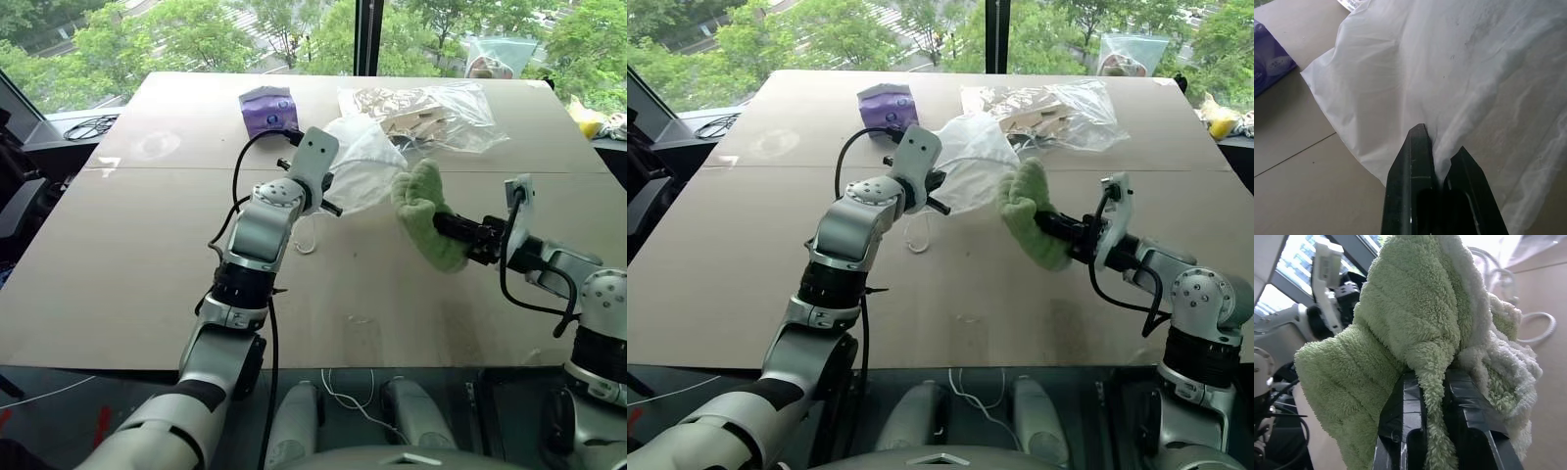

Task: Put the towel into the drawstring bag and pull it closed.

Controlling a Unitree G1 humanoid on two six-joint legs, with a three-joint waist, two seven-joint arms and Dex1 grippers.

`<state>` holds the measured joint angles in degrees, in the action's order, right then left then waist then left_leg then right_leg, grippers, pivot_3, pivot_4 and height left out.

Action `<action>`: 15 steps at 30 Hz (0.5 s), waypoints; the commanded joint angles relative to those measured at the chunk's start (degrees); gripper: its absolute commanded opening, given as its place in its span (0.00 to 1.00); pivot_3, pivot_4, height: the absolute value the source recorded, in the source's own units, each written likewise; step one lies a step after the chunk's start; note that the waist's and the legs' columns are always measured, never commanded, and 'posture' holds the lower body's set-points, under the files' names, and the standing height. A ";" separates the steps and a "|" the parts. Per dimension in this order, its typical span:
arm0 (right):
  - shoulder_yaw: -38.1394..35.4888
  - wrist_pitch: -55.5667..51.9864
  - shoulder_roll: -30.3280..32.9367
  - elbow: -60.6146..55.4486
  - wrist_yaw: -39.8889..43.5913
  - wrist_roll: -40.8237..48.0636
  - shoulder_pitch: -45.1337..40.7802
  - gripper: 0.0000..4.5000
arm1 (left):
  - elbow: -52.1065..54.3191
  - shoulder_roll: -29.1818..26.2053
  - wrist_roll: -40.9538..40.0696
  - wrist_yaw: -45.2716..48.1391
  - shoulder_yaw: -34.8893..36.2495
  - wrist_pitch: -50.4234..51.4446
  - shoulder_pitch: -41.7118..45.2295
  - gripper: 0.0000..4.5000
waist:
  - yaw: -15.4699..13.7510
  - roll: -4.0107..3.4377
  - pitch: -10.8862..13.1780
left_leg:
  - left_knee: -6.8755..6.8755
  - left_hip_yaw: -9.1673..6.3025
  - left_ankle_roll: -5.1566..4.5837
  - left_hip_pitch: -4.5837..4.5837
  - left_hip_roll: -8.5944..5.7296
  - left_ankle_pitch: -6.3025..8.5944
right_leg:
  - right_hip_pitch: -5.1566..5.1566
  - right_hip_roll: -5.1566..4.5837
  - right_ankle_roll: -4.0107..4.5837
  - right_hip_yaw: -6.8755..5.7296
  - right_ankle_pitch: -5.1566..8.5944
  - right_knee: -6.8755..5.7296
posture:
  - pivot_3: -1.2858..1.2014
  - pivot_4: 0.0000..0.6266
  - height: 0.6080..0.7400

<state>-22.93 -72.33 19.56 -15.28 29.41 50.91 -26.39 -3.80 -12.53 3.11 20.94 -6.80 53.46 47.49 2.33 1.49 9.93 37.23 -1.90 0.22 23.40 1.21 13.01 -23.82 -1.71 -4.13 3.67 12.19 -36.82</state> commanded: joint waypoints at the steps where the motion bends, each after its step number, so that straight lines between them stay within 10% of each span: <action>1: 2.96 -0.37 -3.86 -2.57 -6.75 0.90 -4.28 0.01 | 3.80 -0.76 -1.06 1.04 -0.21 -1.08 0.92 0.00 | 0.15 -0.05 0.02 | 0.01 0.01 0.00 0.03 0.00 0.00 | -0.05 0.00 0.05 0.00 -0.03 0.00 | 0.52 0.24 1.00; 7: 14.47 2.09 -0.97 0.69 -11.95 -9.70 -3.76 0.01 | 5.46 -1.01 -2.02 1.46 -0.83 -1.85 0.35 0.00 | -0.35 -0.05 0.02 | 0.03 -0.06 0.00 0.39 -0.05 -0.01 | -0.39 -0.06 0.22 -0.08 -0.14 -0.04 | 0.52 0.24 1.00; 15: 11.44 3.22 -7.98 2.65 -15.96 -8.93 -5.94 0.01 | 15.23 -1.24 -4.73 5.49 -4.97 -1.62 -4.98 0.00 | 0.03 -0.07 0.03 | -0.04 -0.03 0.00 0.39 -0.12 0.00 | -0.41 -0.15 0.22 -0.05 -0.13 -0.03 | 0.52 0.24 1.00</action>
<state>-9.95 -71.00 12.71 -11.76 14.14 40.80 -30.67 6.99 -13.48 -0.35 25.03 -10.78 52.42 42.50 2.36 1.42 9.97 37.20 -1.95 0.22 23.80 1.10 13.00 -24.23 -1.85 -3.91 3.60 12.05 -36.85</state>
